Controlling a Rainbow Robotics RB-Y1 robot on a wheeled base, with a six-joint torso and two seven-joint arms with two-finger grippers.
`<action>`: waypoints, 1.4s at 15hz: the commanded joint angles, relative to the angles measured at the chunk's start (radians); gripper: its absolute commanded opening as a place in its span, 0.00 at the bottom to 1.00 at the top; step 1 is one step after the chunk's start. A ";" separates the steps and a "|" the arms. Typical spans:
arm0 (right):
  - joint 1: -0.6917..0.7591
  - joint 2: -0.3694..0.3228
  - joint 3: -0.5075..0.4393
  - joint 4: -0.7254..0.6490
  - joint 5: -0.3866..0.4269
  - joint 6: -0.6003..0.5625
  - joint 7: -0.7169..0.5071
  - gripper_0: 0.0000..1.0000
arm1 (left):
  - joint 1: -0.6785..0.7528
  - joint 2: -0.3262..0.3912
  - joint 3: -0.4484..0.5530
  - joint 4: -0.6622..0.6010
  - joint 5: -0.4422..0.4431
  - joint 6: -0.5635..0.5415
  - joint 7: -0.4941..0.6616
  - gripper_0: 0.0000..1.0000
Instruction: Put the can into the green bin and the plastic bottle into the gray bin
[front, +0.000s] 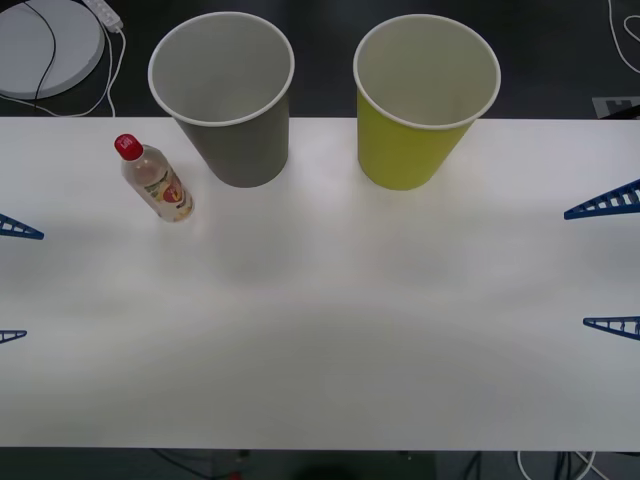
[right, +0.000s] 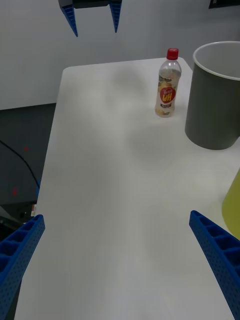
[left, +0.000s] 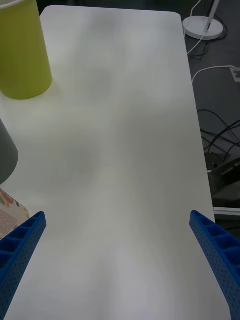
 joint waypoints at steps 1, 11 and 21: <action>0.000 0.000 0.000 0.000 0.000 0.000 0.000 1.00 | 0.000 0.000 0.000 0.000 0.000 0.000 0.000 1.00; 0.000 0.000 0.000 0.000 0.000 0.000 0.000 1.00 | 0.061 -0.029 -0.020 0.026 0.006 0.137 0.020 1.00; 0.000 0.000 0.000 0.000 0.000 0.000 0.000 1.00 | 0.175 -0.032 -0.110 0.035 0.227 0.529 0.069 1.00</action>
